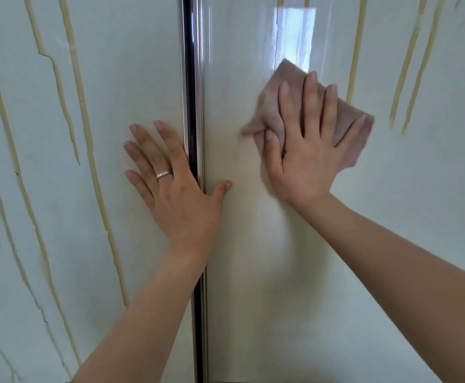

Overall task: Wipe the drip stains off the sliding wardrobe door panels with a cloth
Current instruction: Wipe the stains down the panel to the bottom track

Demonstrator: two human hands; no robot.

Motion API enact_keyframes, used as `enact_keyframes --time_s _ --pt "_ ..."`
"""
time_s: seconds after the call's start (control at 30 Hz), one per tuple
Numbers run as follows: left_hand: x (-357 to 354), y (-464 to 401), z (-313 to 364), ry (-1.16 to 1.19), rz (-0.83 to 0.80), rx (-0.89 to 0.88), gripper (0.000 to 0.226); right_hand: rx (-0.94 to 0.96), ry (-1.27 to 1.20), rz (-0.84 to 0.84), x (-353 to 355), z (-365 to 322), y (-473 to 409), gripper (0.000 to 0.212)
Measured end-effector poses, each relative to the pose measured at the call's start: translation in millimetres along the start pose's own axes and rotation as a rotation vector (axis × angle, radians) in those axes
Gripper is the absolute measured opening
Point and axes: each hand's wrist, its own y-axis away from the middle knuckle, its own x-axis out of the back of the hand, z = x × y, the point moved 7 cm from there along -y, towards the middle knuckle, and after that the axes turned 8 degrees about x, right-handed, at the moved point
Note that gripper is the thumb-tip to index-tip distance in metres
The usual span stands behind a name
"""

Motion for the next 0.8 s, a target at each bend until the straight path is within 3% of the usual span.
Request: enact_keyframes --time_s 0.07,0.2,0.27,0.43,0.53,0.63,0.73,0.8 --pt "0 1 1 0.002 0.003 -0.004 0.117 -0.015 0.011 -0.021 -1 -4 13 0.056" --pt "1 1 1 -0.002 0.014 -0.004 0.117 0.179 0.009 -0.142 -2 -21 86 0.058" --pt "1 1 1 -0.017 0.005 0.000 0.117 0.238 0.006 -0.135 -1 -14 76 0.056" --pt "1 0 2 0.003 -0.009 0.007 0.116 -0.048 -0.018 -0.037 5 12 -2 0.056" --pt "1 1 1 0.005 -0.006 0.009 0.117 0.076 0.005 -0.088 1 -2 38 0.057" --pt "0 0 0 0.008 0.000 0.009 0.118 0.149 0.067 -0.148 6 31 77 0.059" --pt "0 0 -1 0.000 0.016 0.009 0.119 -0.112 0.138 -0.081 13 70 53 0.059" --pt "0 0 0 0.003 0.015 0.001 0.118 -0.146 0.132 -0.043 11 55 33 0.058"
